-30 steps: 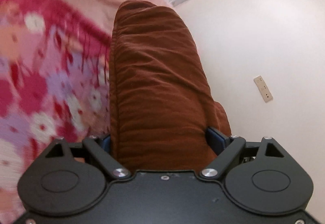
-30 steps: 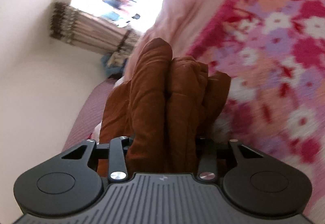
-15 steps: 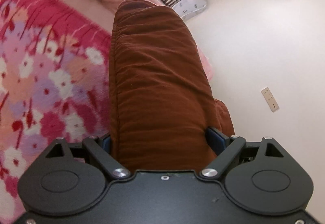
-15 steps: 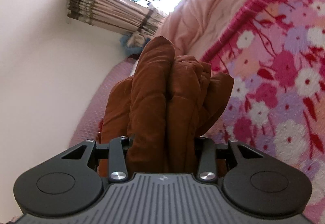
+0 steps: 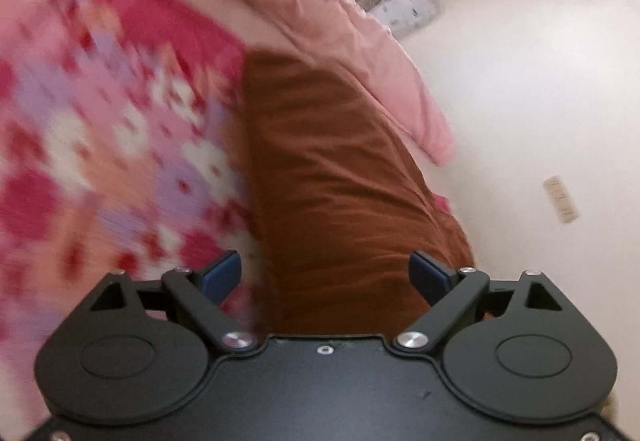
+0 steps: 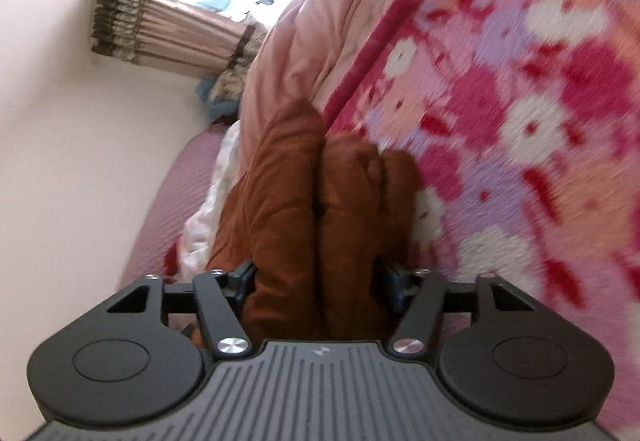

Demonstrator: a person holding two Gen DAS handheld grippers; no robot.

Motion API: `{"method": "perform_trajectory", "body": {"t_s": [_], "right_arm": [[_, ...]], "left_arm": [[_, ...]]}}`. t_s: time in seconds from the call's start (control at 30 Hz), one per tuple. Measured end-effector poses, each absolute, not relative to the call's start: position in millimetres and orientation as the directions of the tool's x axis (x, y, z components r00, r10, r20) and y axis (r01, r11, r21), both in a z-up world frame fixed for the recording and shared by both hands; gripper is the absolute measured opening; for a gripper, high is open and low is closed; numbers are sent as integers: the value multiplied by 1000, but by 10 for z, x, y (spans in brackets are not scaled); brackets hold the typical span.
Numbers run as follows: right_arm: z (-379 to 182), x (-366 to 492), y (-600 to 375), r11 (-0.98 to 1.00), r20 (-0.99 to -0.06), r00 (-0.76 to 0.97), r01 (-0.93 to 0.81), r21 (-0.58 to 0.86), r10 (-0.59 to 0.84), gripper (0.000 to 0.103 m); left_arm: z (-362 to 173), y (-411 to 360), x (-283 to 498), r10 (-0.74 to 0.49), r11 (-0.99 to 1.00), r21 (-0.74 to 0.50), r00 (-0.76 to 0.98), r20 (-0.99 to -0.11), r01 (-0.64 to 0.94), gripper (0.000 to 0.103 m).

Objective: Fold large clothes

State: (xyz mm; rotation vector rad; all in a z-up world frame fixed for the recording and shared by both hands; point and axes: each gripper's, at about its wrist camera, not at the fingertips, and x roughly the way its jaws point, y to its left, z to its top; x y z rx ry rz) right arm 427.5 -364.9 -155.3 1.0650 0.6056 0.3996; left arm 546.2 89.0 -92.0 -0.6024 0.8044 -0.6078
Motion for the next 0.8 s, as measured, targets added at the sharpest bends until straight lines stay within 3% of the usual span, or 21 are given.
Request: {"method": "perform_trajectory", "body": {"t_s": [0.1,0.2,0.3,0.4,0.63,0.8], "right_arm": [[-1266,4083,-3636,544,-314,814,-3,839,489,72],[-846,3812,-3424,694,-338,874,2,720,348,65],[-472,3482,-3011,816,-319,917,-10,578,237,47],[-296,3213,-2540,896,-309,933,-32,443,186,32],[-471,3128,-2050,960,-382,920,25,277,86,29],[-778,3240,-2159,958,-457,889,95,269,40,3]], "left_arm": [[-647,898,5119,-655,717,-631,595,-465,296,93],[-411,711,4743,-560,807,-500,672,-484,313,93],[-293,406,4351,-466,877,-352,752,-466,325,93],[-299,145,4093,-456,887,-290,780,-428,359,93],[-666,-274,4071,-467,884,-258,741,-483,390,93],[-975,-300,4132,-456,890,-245,722,-520,386,93]]}}
